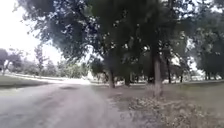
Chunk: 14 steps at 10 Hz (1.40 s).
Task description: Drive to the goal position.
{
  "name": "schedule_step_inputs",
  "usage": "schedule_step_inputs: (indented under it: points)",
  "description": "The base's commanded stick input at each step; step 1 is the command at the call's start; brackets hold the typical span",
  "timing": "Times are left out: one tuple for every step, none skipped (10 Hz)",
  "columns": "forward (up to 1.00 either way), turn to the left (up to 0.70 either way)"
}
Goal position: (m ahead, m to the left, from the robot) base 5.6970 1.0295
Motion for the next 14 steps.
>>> schedule_step_inputs:
  points:
    - [0.85, 0.00]
    - [0.85, 0.00]
    - [0.85, 0.00]
    - [0.85, 0.00]
    - [0.85, 0.00]
    - [0.85, 0.00]
    - [0.85, 0.00]
    - [0.85, 0.00]
    - [0.85, 0.10]
    - [0.85, 0.33]
    - [0.85, 0.34]
    - [0.85, 0.30]
    - [0.85, 0.20]
    - [0.85, 0.10]
